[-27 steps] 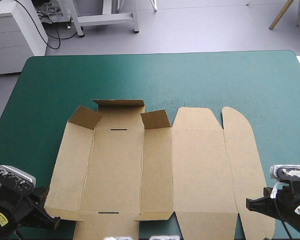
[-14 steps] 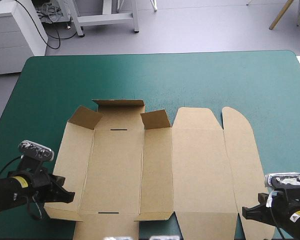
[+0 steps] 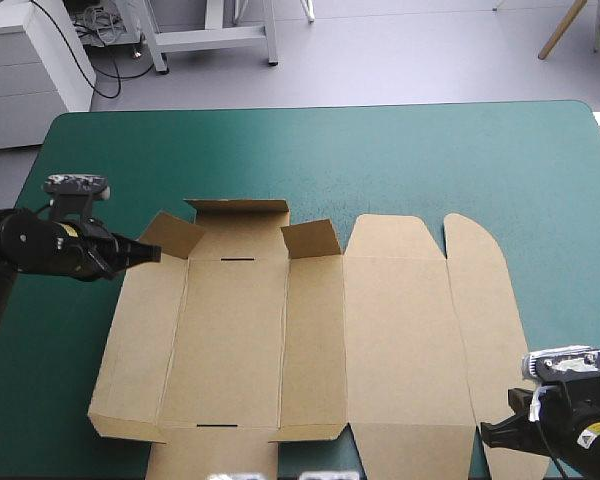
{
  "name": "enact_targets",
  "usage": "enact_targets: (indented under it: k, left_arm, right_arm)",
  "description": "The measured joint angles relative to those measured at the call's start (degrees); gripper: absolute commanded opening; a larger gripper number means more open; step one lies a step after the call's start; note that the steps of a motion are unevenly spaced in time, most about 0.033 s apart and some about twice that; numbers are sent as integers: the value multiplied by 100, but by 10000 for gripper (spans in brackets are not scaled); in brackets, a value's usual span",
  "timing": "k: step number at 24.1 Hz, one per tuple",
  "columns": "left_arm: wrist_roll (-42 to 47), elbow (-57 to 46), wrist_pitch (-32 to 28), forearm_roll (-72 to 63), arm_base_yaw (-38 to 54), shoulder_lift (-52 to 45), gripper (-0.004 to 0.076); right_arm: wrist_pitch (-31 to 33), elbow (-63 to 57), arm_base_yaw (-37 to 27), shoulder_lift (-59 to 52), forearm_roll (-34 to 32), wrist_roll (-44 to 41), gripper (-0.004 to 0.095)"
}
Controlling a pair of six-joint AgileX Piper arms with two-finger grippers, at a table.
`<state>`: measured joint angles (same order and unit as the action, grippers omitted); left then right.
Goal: Fold the box
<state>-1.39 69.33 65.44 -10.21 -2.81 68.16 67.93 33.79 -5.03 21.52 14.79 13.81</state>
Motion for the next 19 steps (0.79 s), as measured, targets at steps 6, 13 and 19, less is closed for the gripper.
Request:
enact_targets:
  k: [6, 13, 19]
  left_arm:
    - [-289, 174, 526, -130, 2151, 277, -10]
    - [-510, 174, 566, -336, 3312, 213, -10]
    - [-506, 174, 598, -26, 3324, 202, 24]
  right_arm:
    - [-21, 0, 0, 0, -121, -149, -19]
    - [-21, -4, 0, 0, -125, -161, -19]
    - [-141, -11, 0, 0, -125, -166, -19]
